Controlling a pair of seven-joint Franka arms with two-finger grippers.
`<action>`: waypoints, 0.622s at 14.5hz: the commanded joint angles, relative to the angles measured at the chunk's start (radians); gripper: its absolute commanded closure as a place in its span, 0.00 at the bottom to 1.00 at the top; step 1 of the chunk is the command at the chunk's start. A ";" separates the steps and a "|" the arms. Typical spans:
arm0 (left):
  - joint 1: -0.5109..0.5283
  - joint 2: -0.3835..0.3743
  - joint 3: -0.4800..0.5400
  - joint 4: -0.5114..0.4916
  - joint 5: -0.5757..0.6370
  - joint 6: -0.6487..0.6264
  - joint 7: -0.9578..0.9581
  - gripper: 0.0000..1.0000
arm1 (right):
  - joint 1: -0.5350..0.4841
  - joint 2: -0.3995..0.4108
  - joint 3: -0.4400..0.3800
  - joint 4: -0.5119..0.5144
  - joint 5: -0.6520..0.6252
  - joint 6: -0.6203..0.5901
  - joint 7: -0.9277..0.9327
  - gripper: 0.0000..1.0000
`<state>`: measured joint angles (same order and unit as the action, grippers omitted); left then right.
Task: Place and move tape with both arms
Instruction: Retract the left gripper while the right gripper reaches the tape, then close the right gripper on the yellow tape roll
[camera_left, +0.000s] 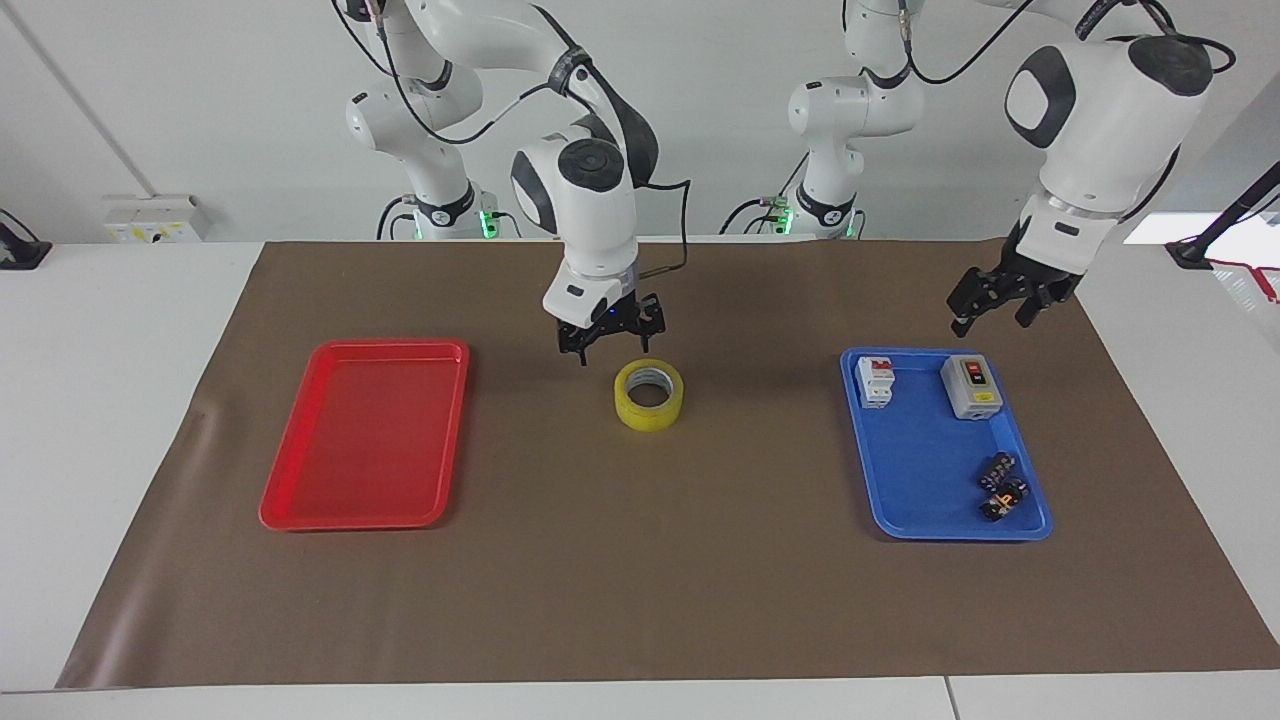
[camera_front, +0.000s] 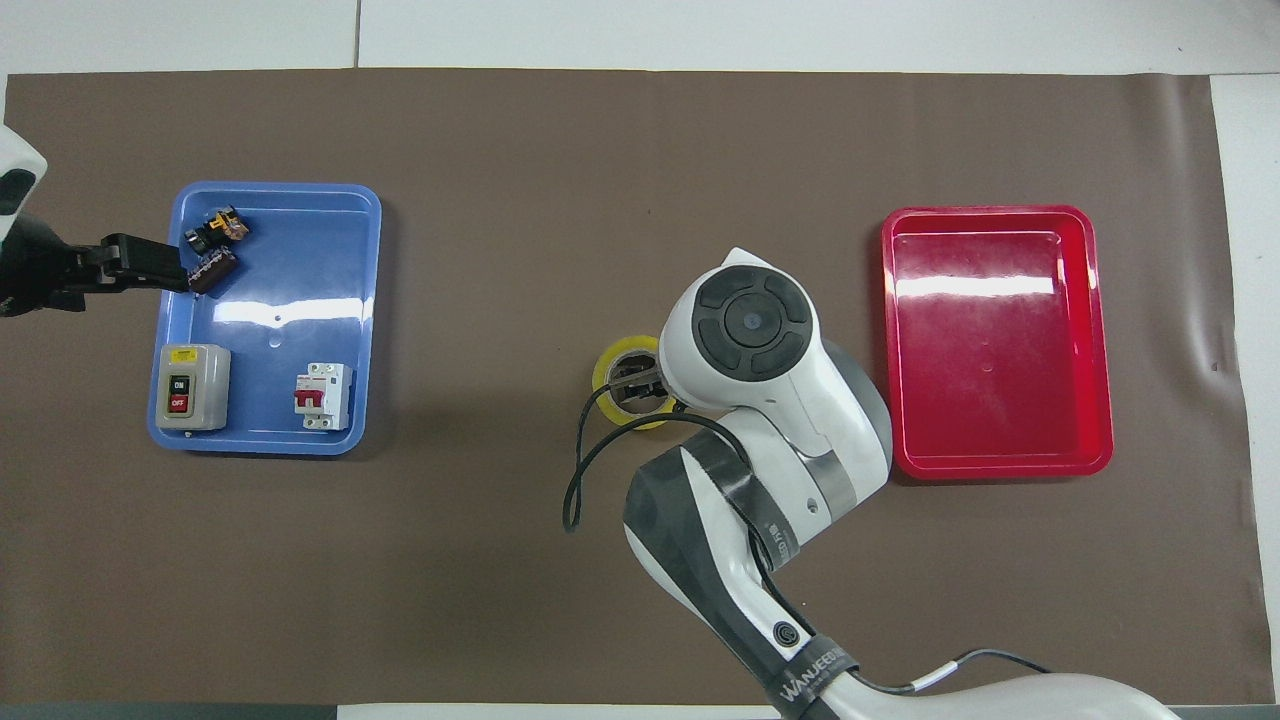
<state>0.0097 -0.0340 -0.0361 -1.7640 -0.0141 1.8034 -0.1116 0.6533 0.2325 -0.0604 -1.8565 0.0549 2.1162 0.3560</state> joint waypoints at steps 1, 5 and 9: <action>0.044 0.032 -0.007 0.099 -0.033 -0.099 0.035 0.00 | 0.015 0.033 -0.006 -0.036 0.013 0.054 -0.063 0.00; 0.047 0.037 -0.007 0.110 -0.032 -0.131 0.040 0.00 | 0.017 0.083 -0.006 -0.073 0.011 0.163 -0.080 0.00; 0.035 0.005 -0.008 0.072 -0.032 -0.173 0.081 0.00 | 0.020 0.097 -0.006 -0.128 0.011 0.258 -0.078 0.00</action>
<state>0.0460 -0.0126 -0.0424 -1.6821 -0.0202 1.6617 -0.0590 0.6718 0.3449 -0.0626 -1.9528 0.0549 2.3424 0.3042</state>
